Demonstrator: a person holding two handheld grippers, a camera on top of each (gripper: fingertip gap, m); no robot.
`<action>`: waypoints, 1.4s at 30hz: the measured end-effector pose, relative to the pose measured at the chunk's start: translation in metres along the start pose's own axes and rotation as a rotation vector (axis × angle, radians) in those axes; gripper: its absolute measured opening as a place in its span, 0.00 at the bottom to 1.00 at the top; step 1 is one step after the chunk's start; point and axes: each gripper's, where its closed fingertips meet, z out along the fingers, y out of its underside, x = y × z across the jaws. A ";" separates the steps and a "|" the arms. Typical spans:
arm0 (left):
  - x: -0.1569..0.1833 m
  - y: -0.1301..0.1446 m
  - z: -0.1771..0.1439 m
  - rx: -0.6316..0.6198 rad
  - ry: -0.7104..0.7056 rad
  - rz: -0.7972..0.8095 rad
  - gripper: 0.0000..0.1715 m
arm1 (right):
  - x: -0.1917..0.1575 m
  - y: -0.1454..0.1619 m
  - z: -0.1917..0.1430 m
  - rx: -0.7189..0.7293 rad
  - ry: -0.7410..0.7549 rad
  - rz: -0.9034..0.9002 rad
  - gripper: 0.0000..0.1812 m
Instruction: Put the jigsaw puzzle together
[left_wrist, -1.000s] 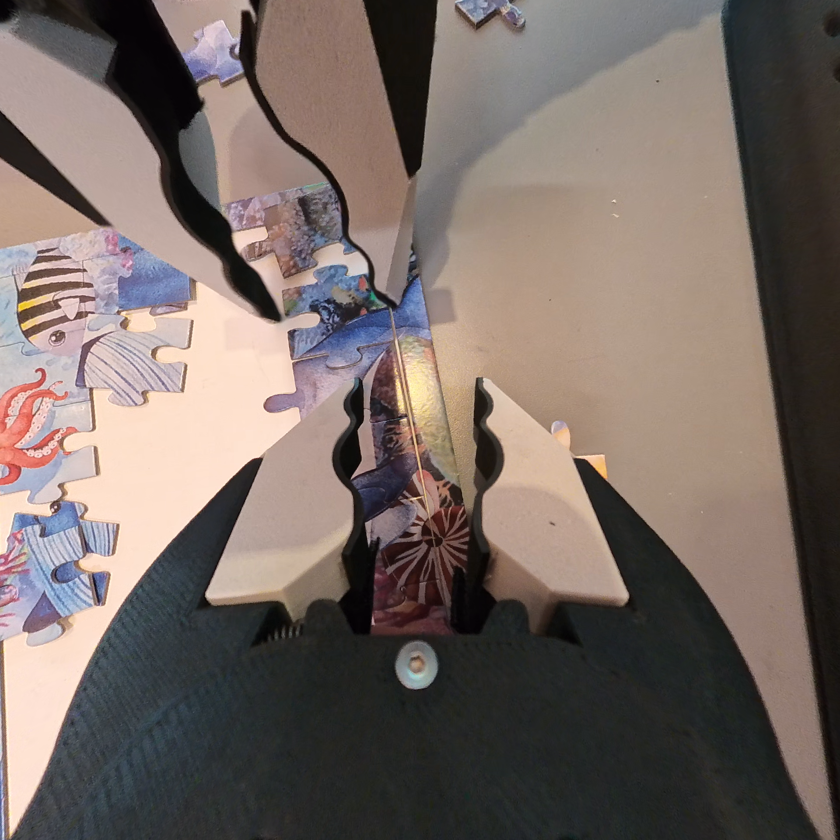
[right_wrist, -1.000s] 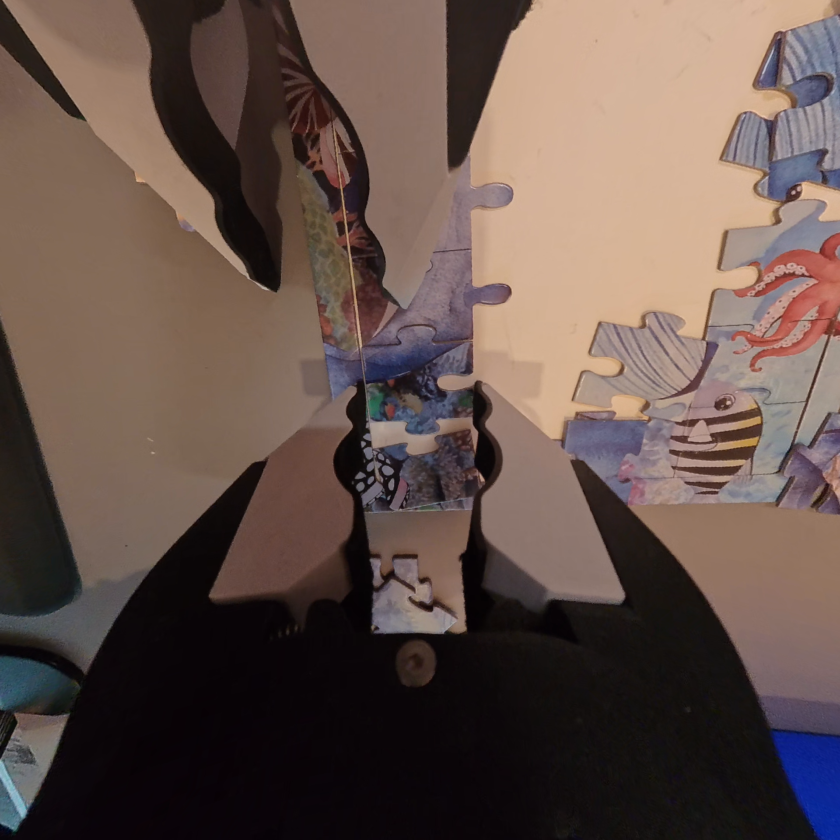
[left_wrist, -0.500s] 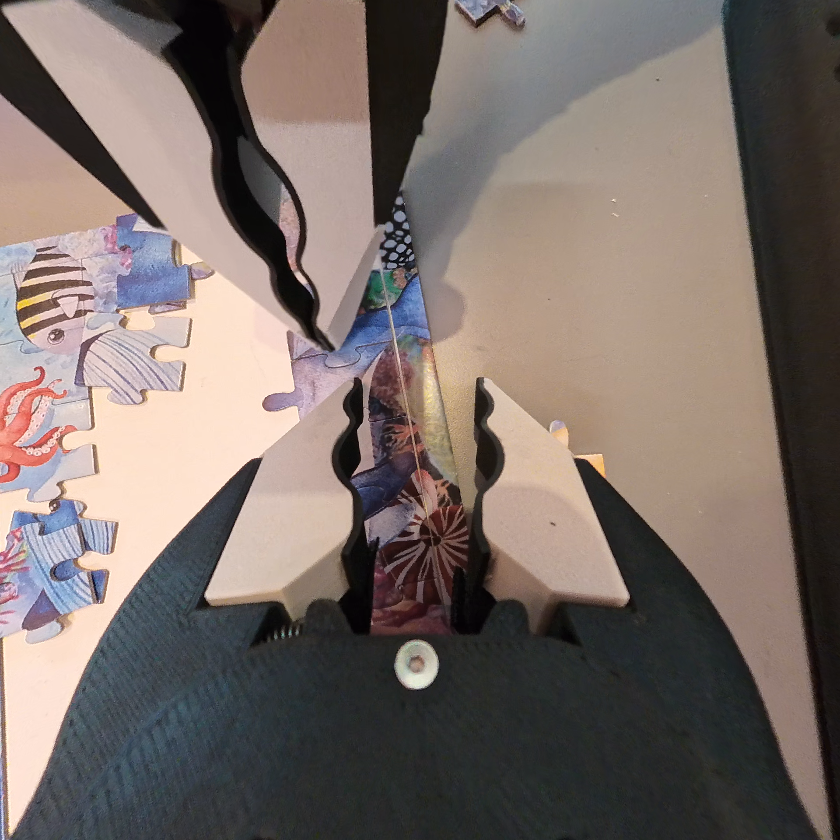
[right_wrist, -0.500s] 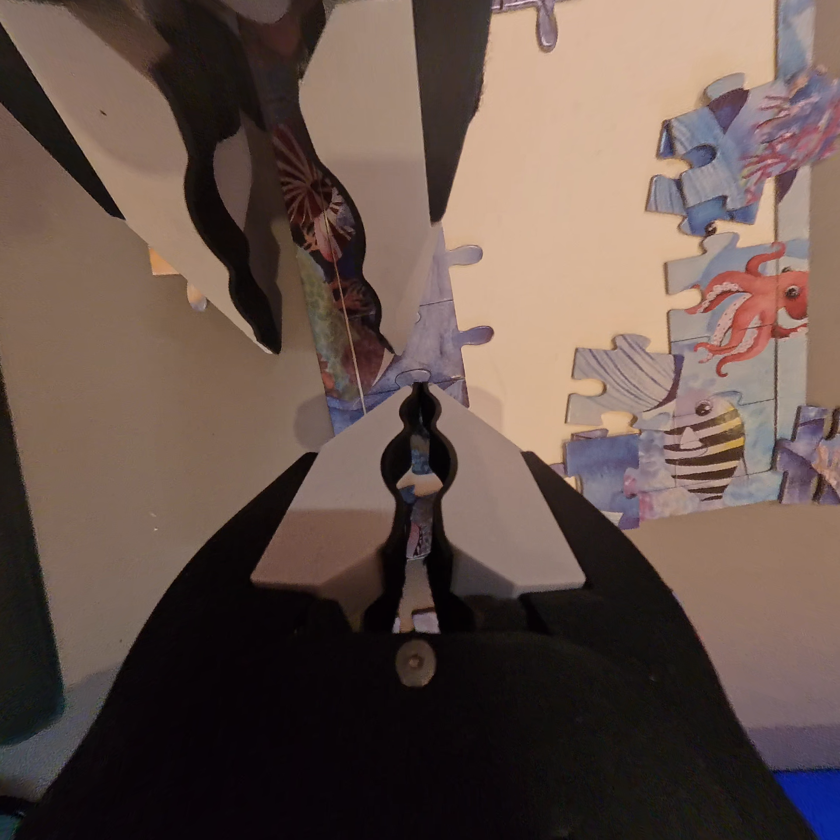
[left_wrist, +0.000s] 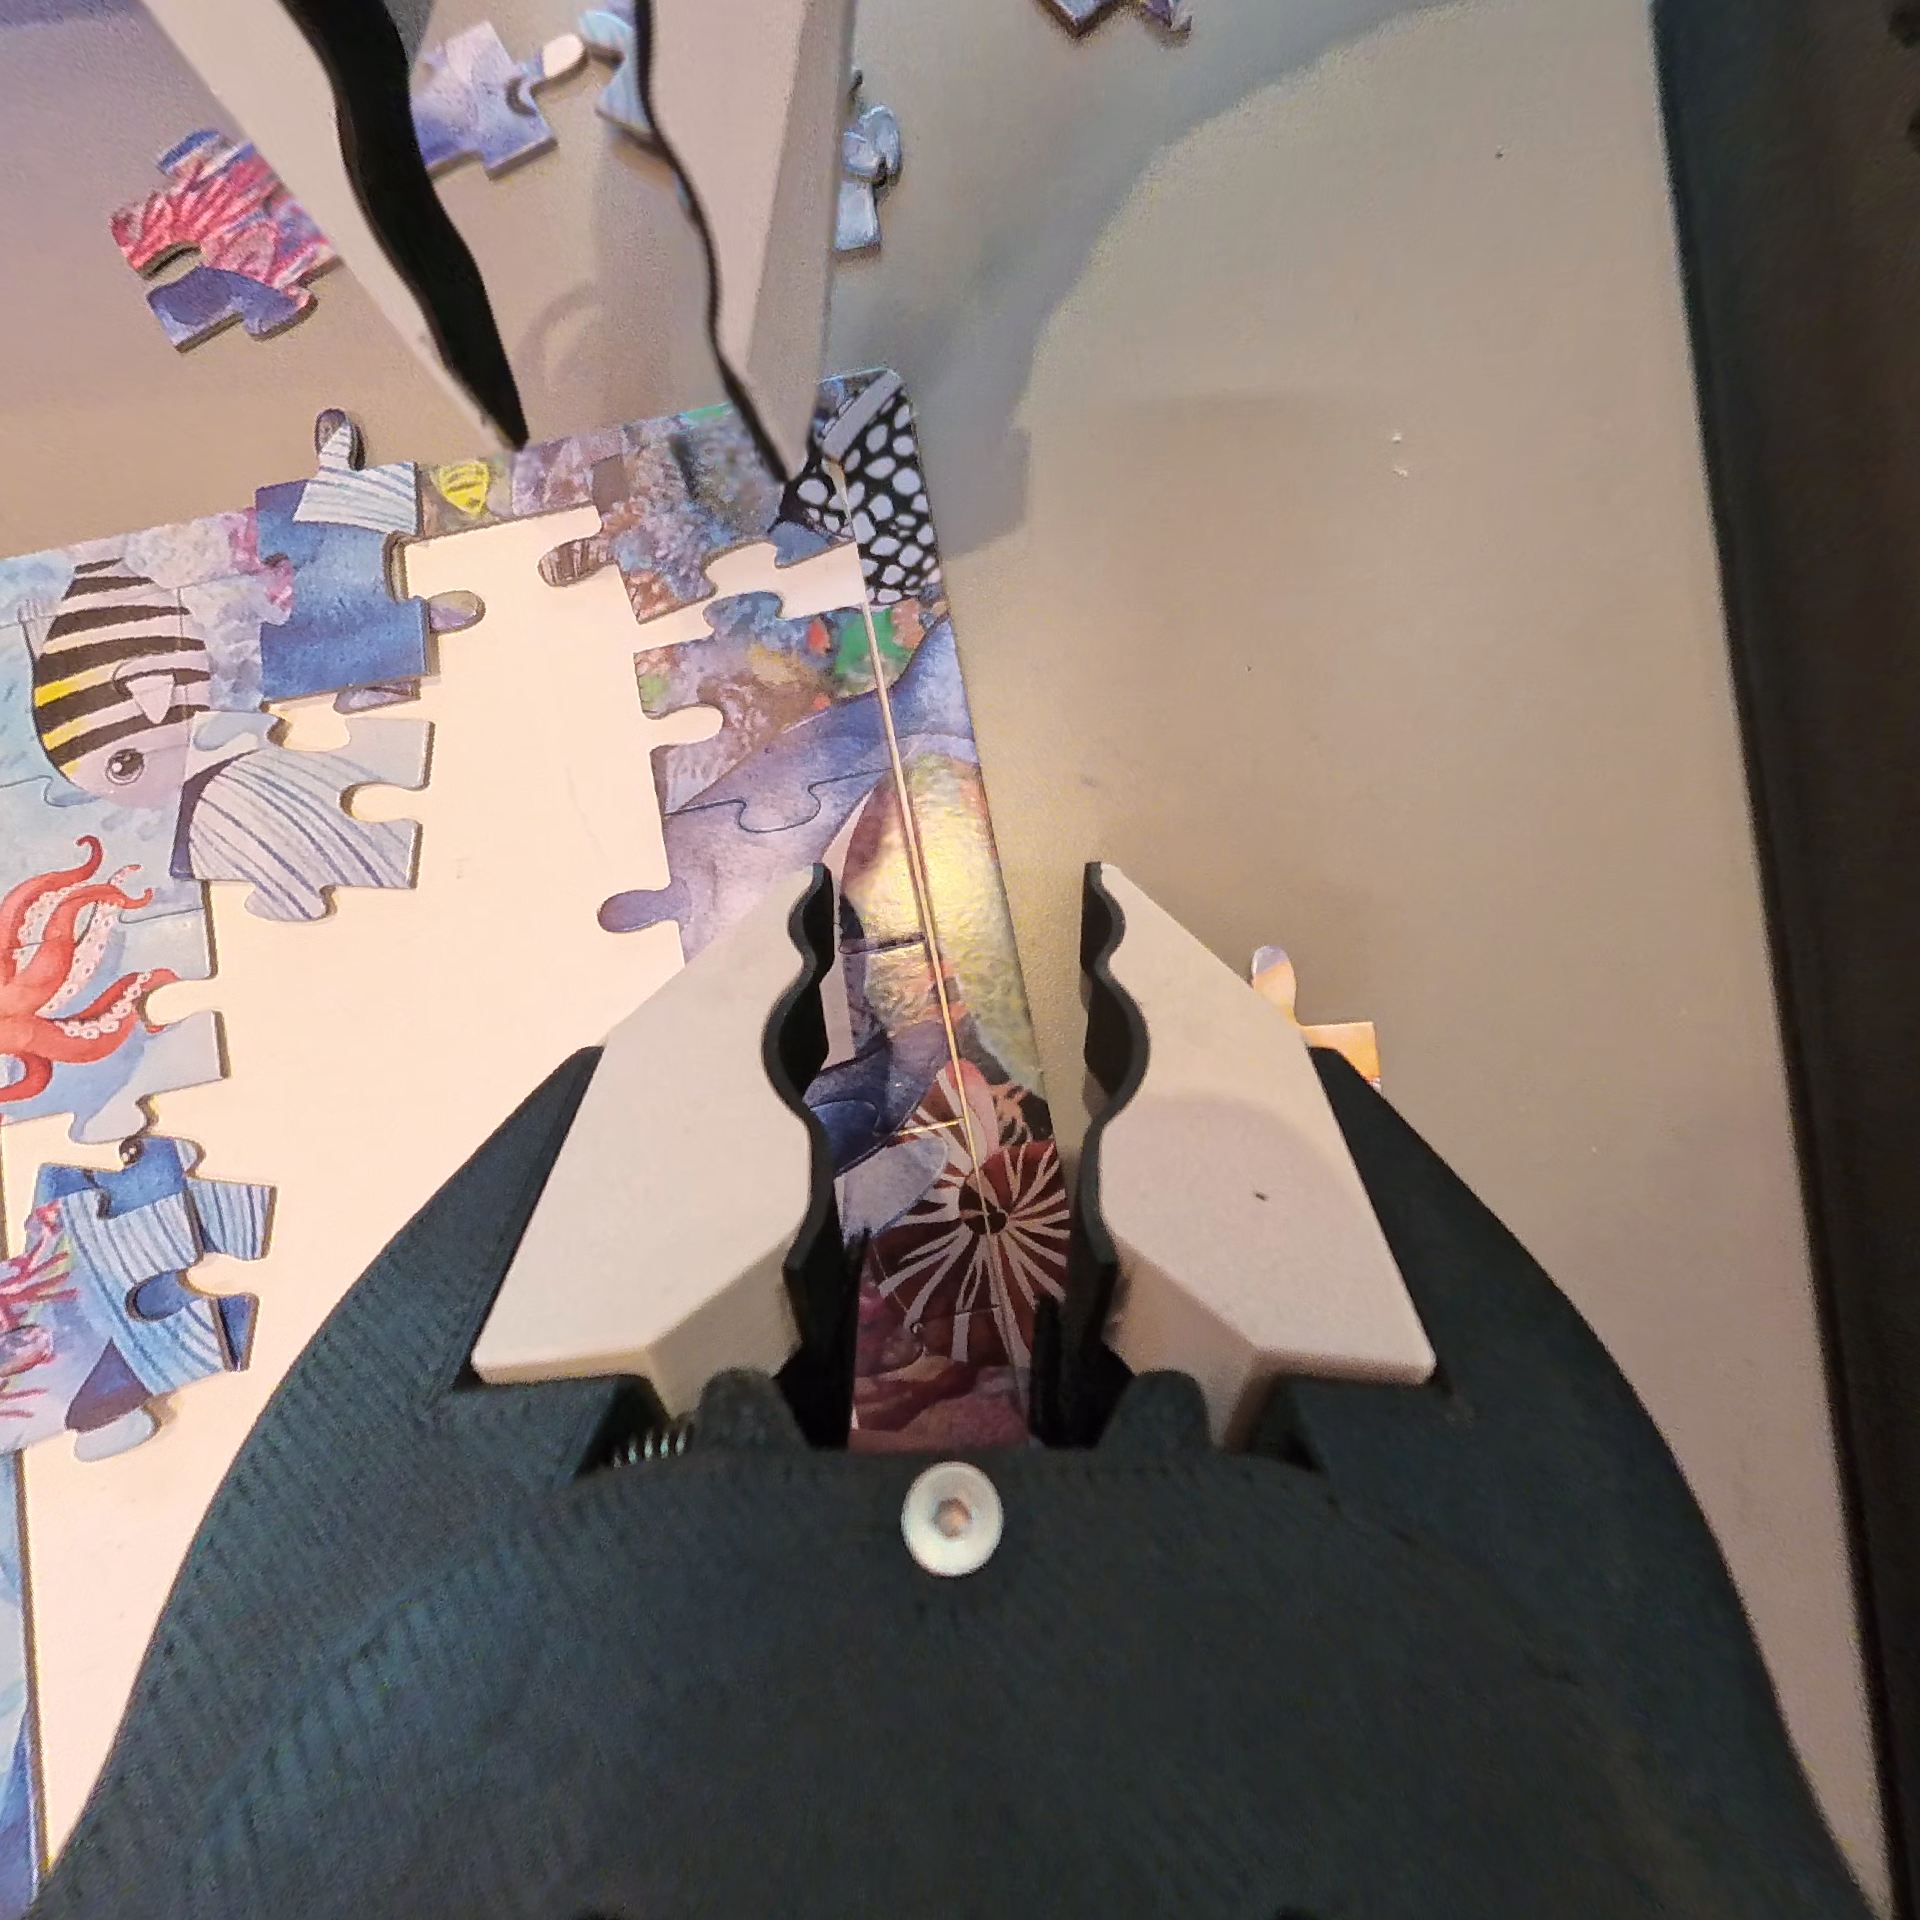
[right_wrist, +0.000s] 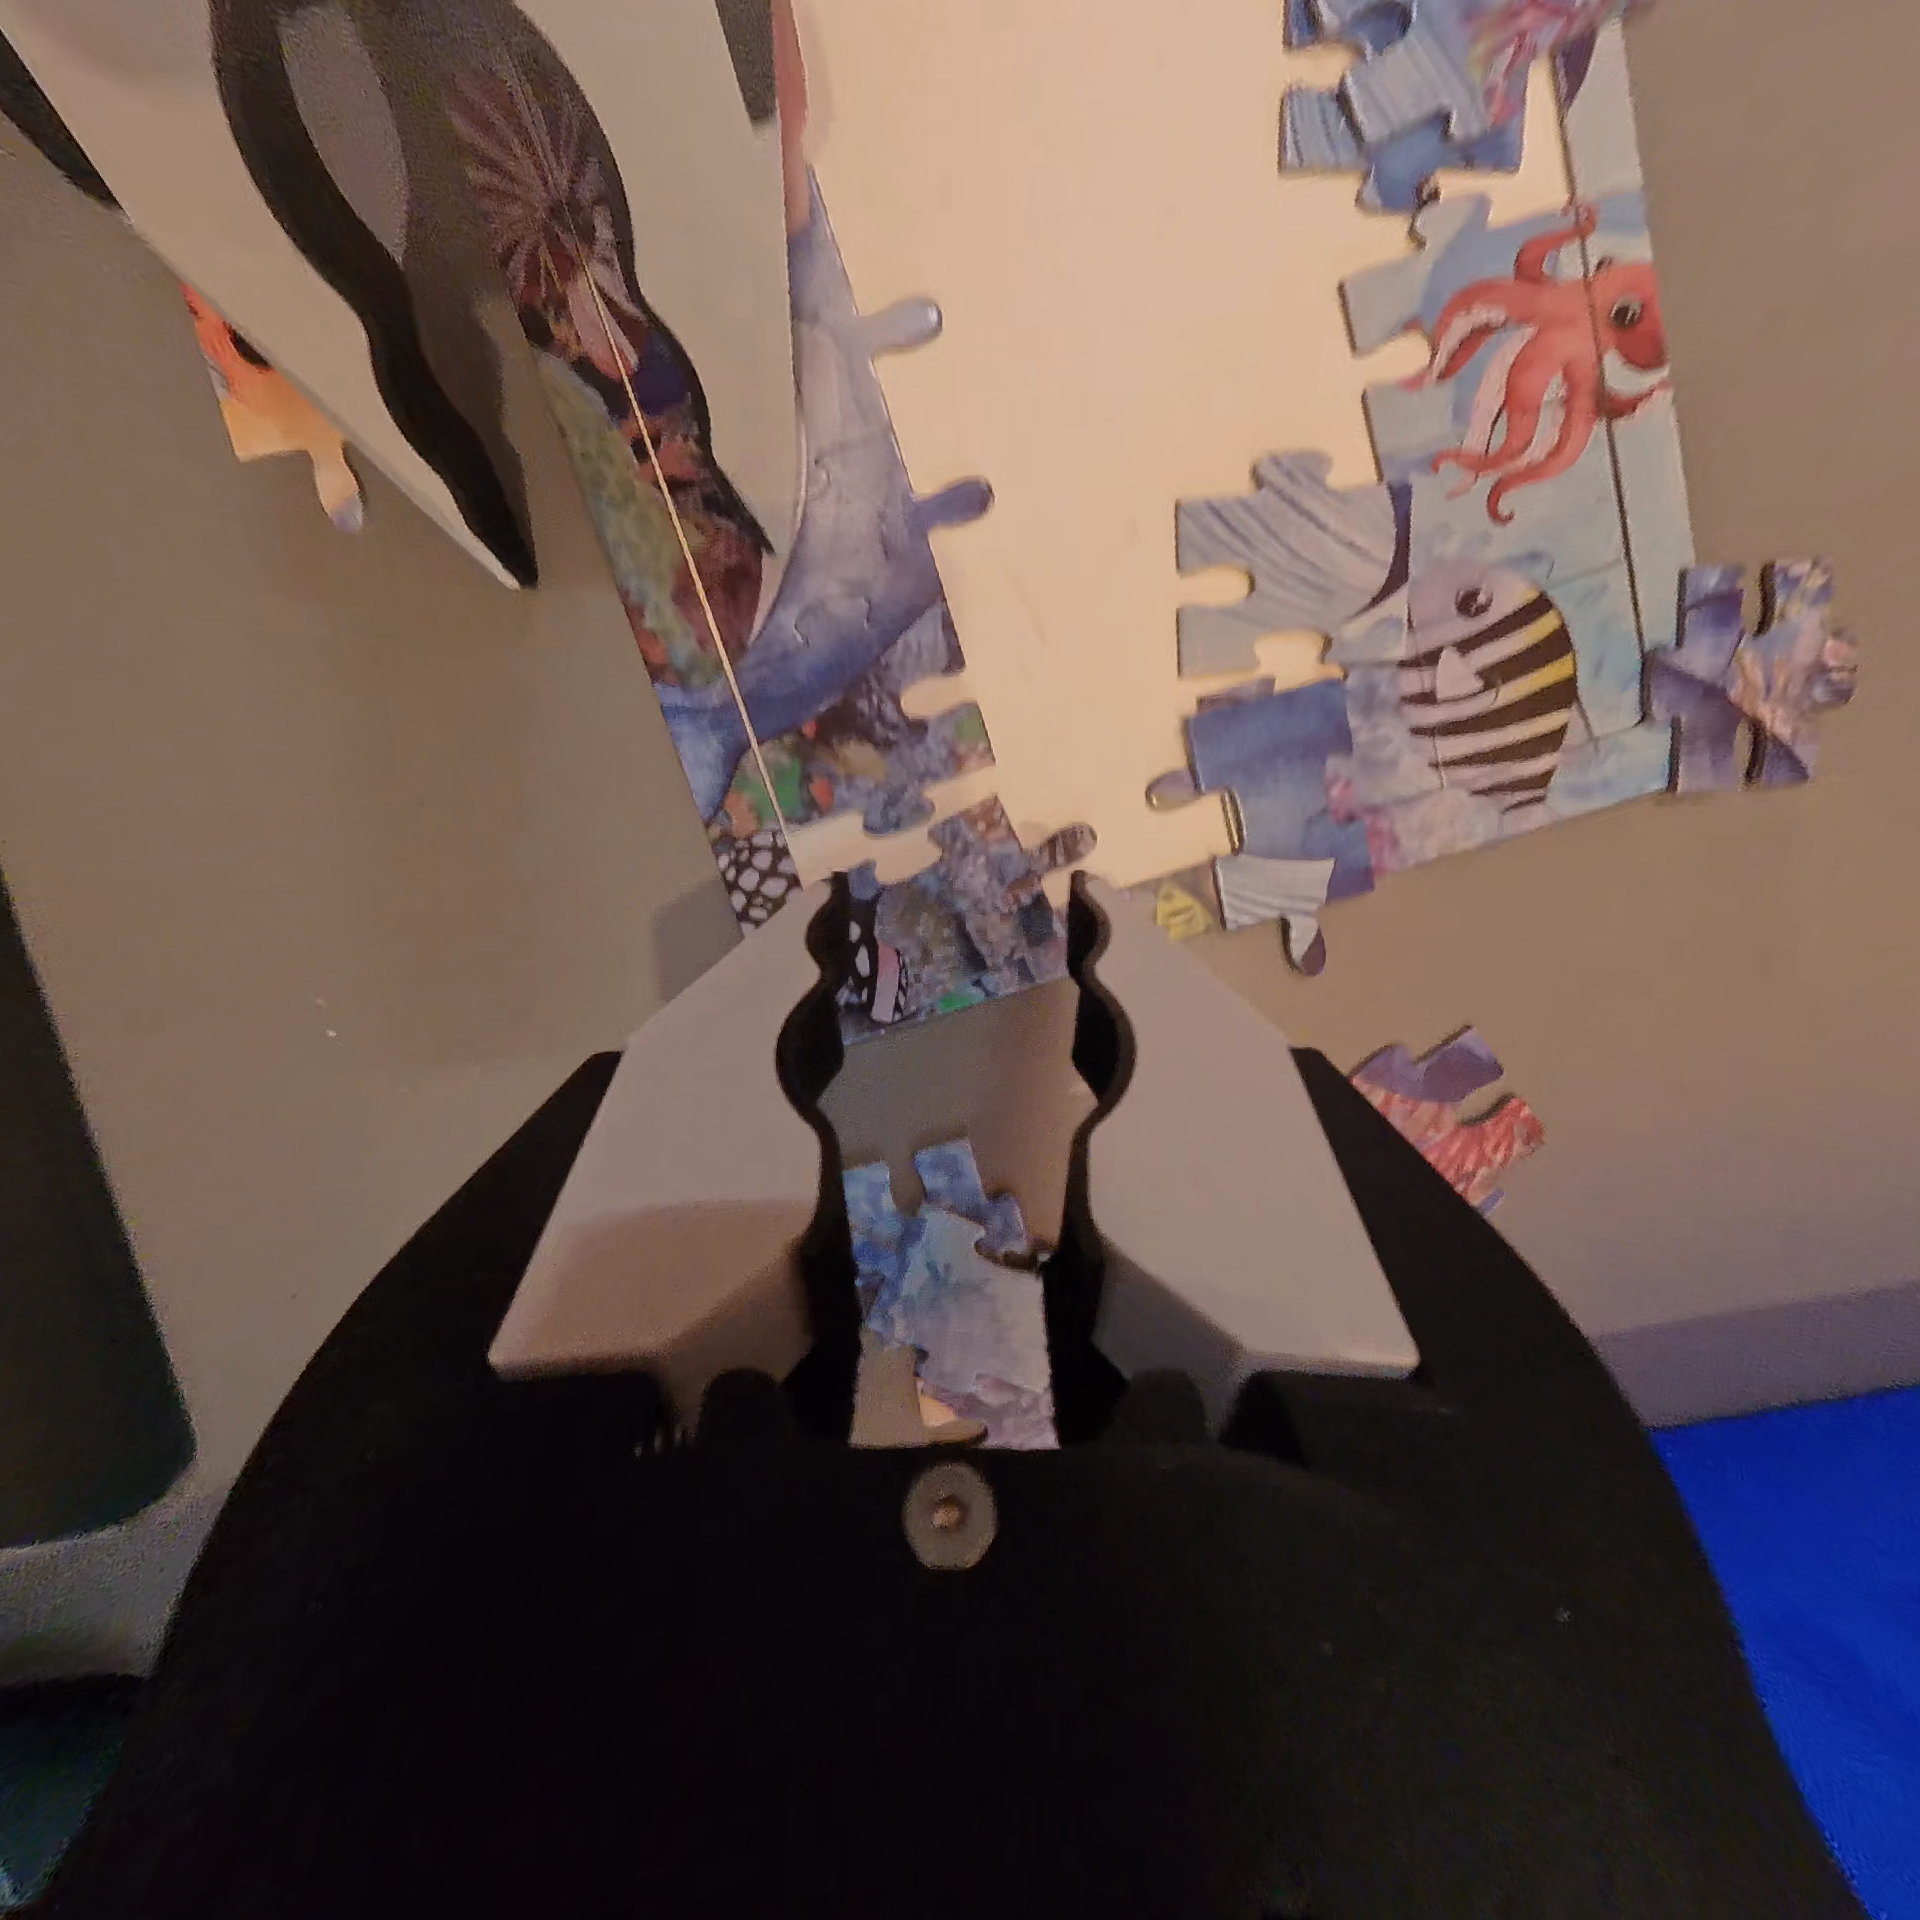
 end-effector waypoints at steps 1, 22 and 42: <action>0.000 0.000 0.000 -0.002 0.001 0.000 0.27 | 0.000 0.005 0.001 -0.011 -0.006 -0.002 0.25; 0.001 0.002 -0.002 -0.017 0.007 0.001 0.27 | -0.003 0.005 0.019 0.102 -0.073 0.095 0.20; -0.001 0.005 -0.005 -0.035 0.022 0.009 0.27 | -0.011 0.009 0.017 0.029 -0.095 -0.071 0.24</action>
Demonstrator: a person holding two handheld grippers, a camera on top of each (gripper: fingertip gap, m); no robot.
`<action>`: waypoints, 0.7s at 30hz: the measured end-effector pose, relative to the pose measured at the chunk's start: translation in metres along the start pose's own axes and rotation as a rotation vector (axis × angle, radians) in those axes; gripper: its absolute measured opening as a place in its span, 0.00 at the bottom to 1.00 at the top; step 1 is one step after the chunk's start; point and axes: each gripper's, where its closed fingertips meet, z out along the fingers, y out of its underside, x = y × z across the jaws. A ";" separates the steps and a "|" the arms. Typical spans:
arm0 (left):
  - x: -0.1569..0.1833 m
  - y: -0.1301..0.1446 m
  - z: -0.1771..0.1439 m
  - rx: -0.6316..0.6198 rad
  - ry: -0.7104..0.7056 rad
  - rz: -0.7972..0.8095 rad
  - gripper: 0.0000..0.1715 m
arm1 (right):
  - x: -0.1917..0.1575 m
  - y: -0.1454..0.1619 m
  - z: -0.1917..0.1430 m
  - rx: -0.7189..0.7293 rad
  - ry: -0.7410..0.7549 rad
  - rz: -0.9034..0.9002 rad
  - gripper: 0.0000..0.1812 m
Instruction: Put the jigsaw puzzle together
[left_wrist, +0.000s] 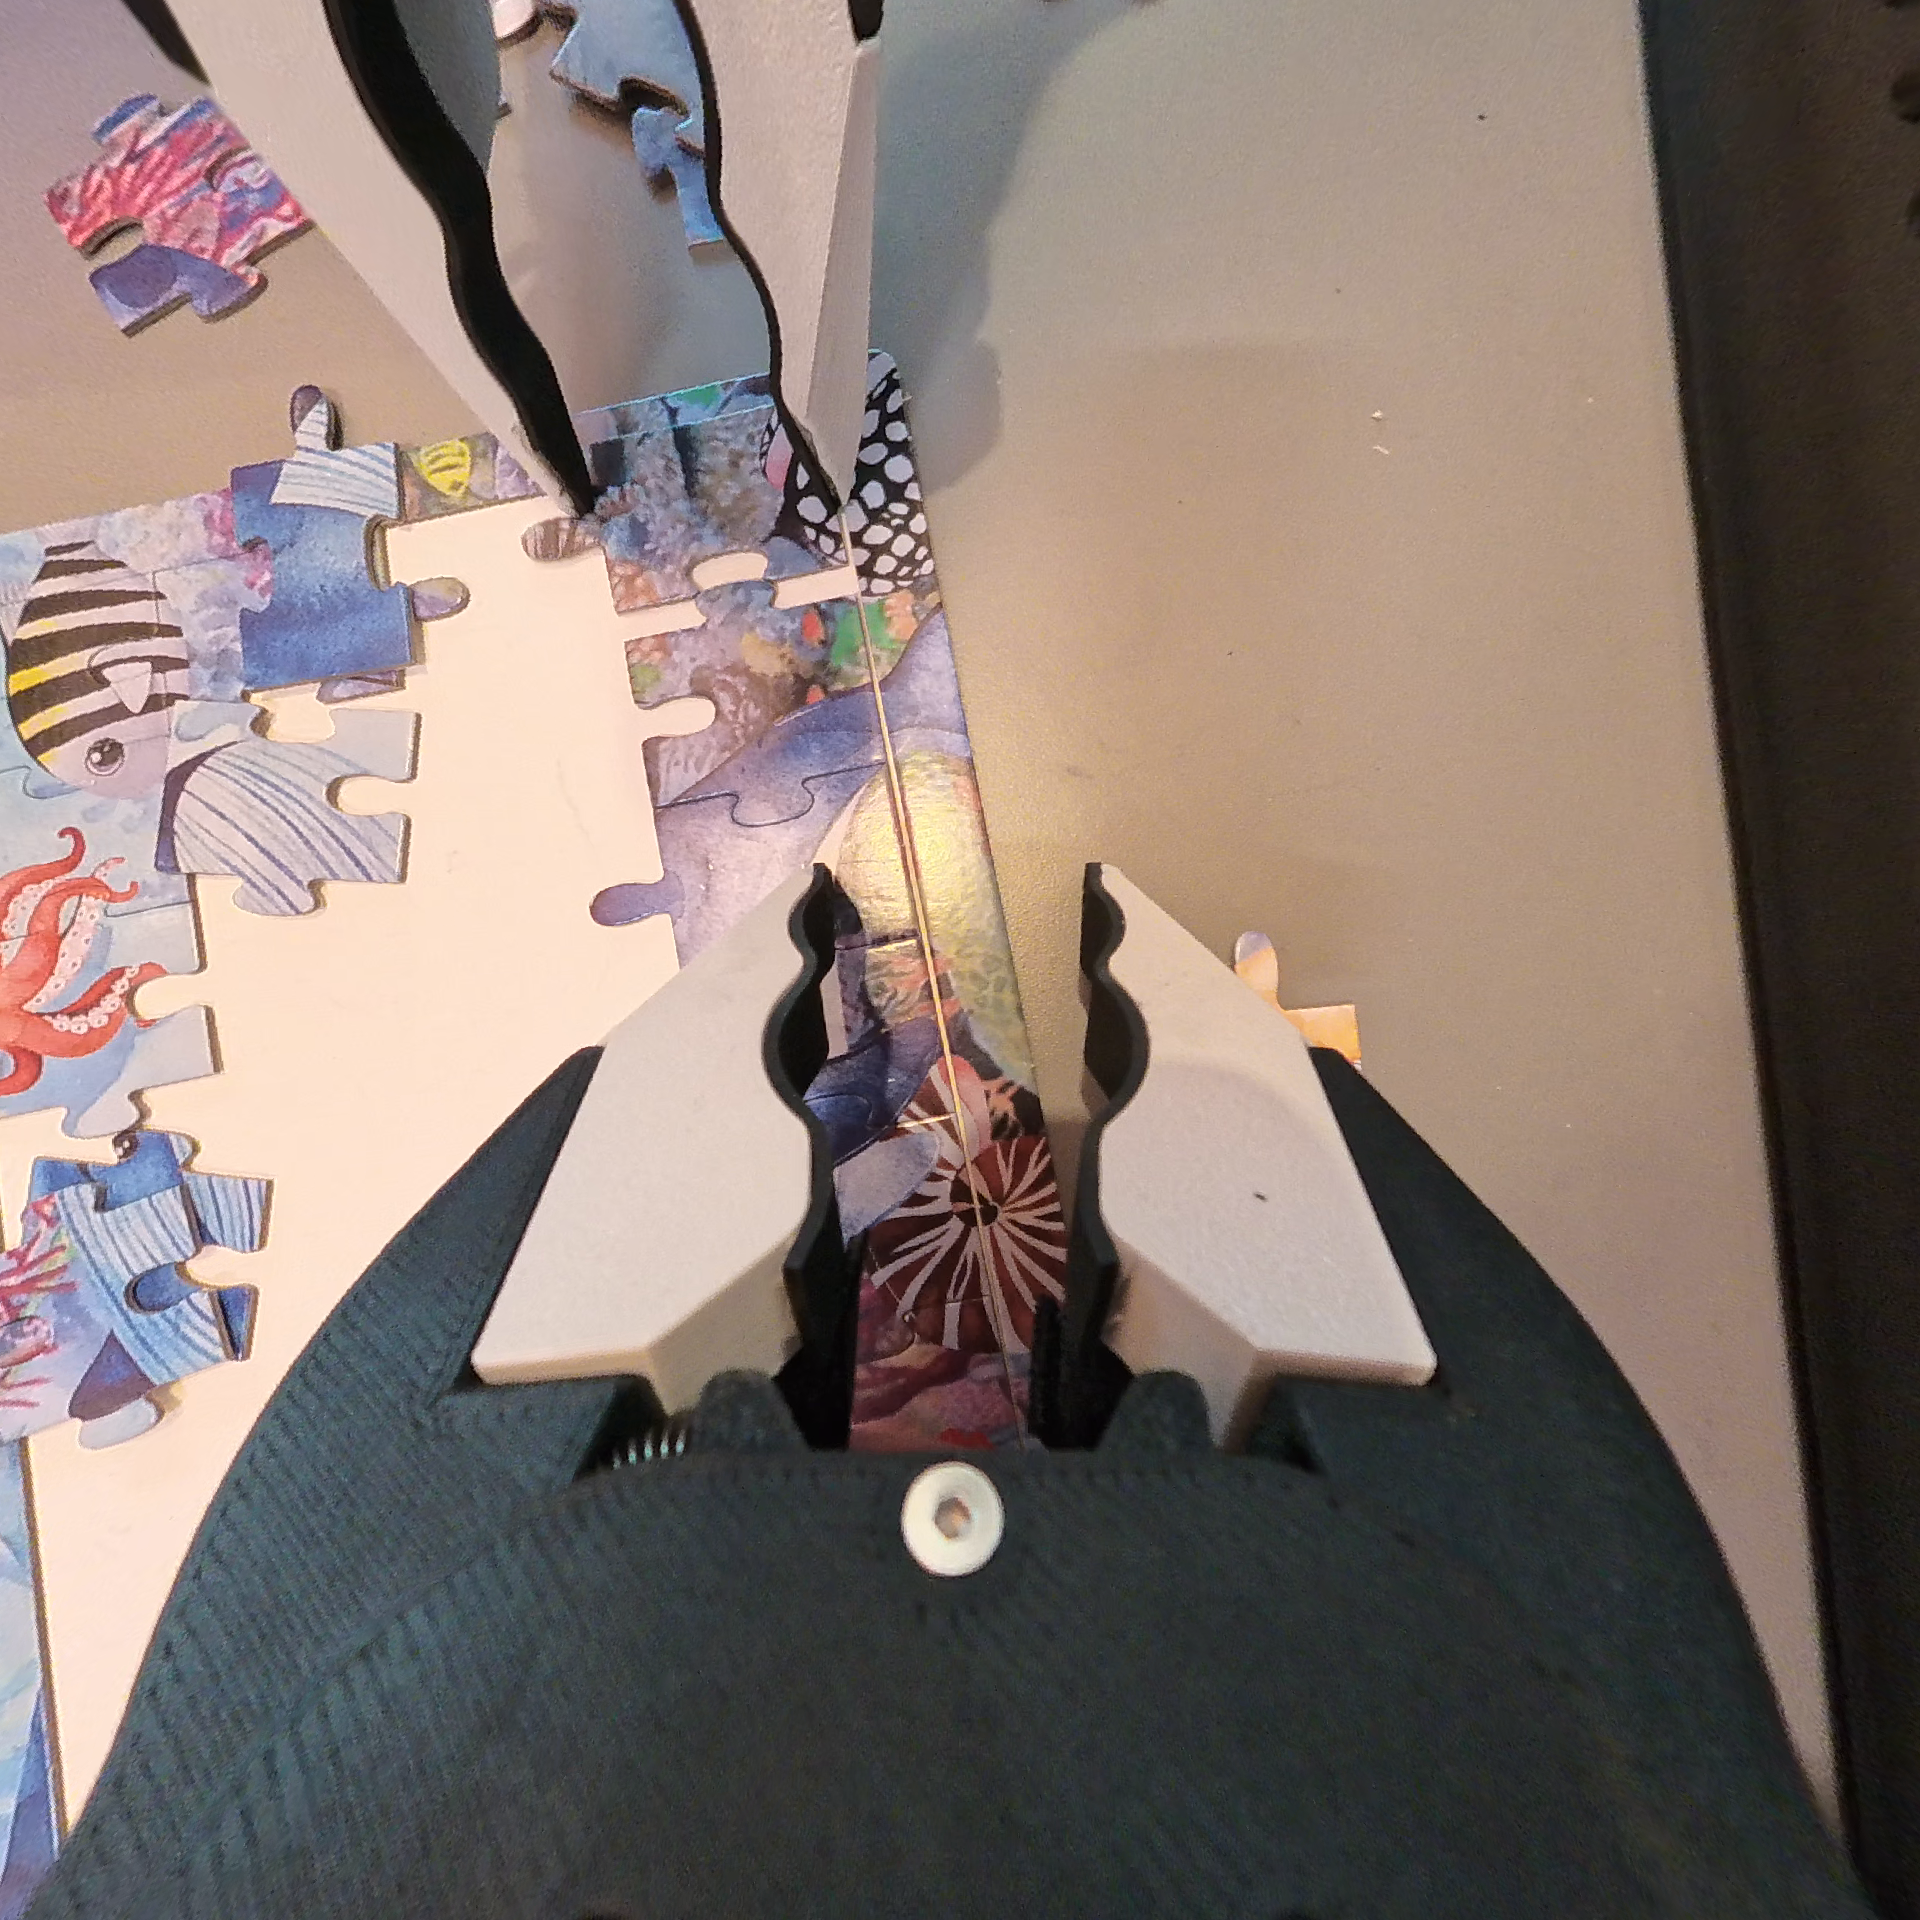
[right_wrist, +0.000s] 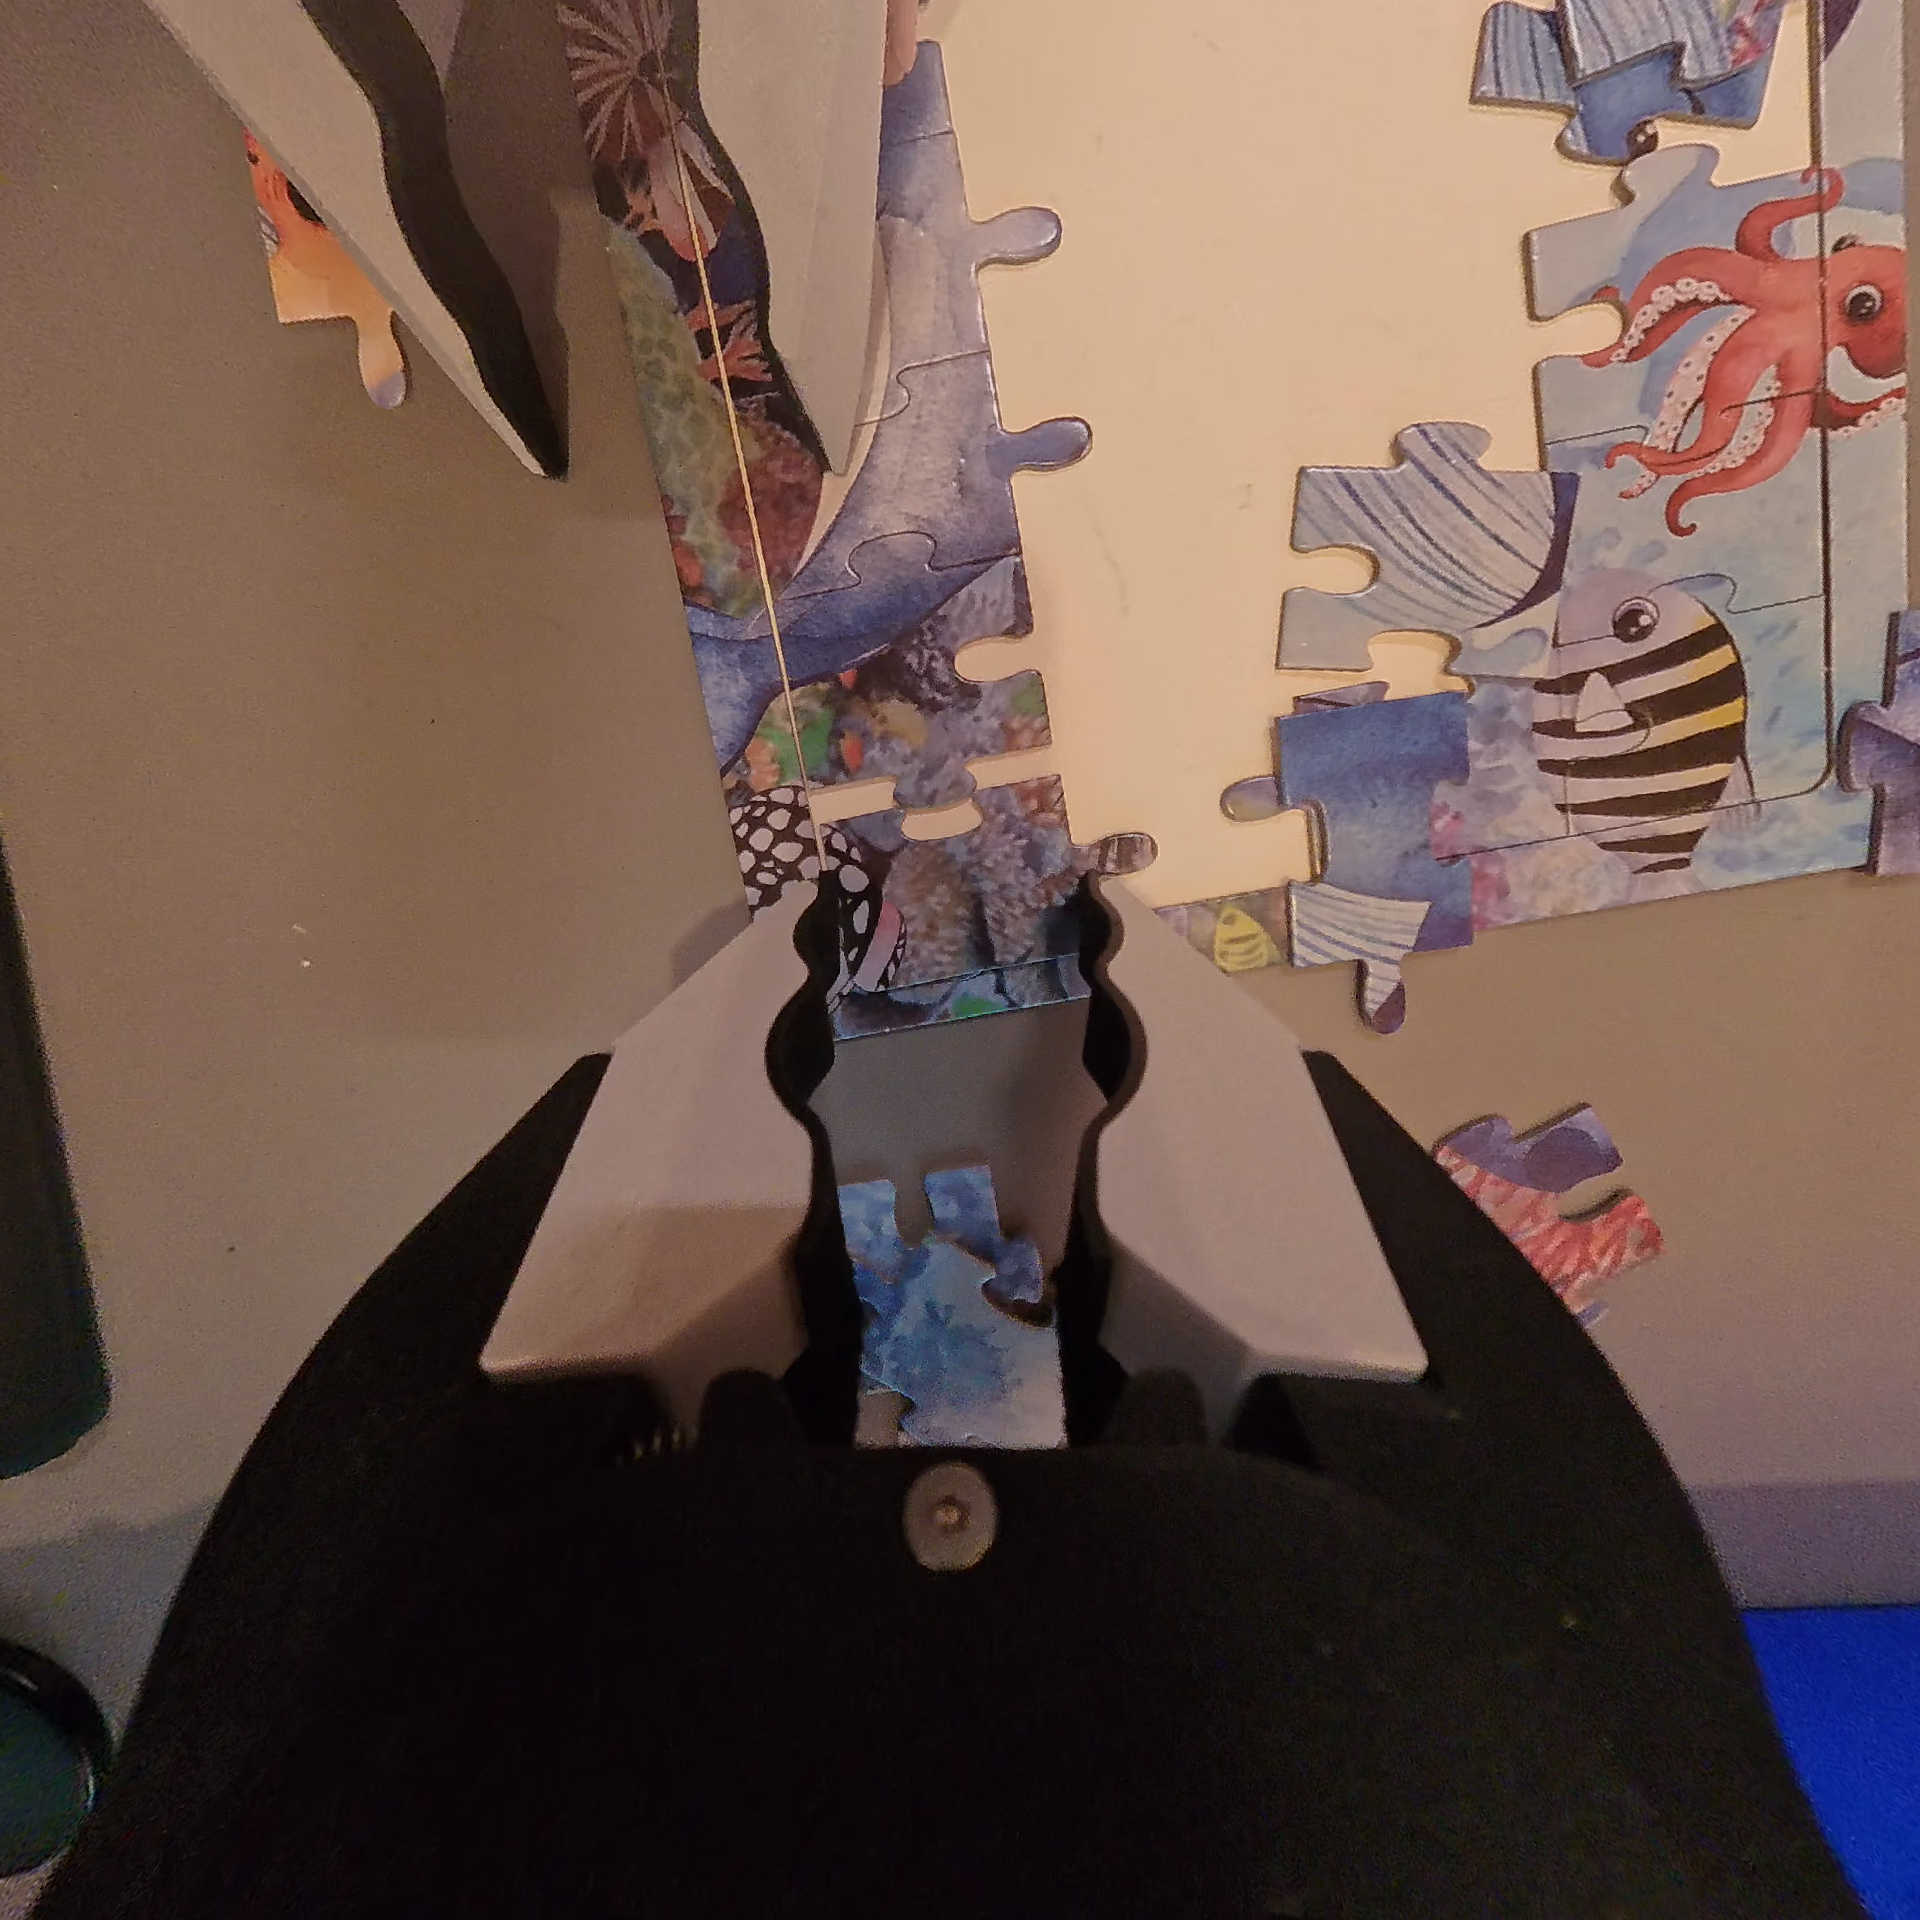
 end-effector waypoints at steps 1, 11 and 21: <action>0.000 0.000 0.000 0.000 0.000 0.001 0.27 | 0.000 0.000 0.000 0.008 0.007 0.004 0.24; 0.003 0.001 -0.002 -0.005 0.018 0.005 0.26 | -0.010 0.003 -0.008 0.051 -0.023 0.055 0.19; 0.010 0.006 -0.006 -0.038 0.059 0.029 0.26 | -0.018 0.001 -0.003 0.009 0.029 0.022 0.30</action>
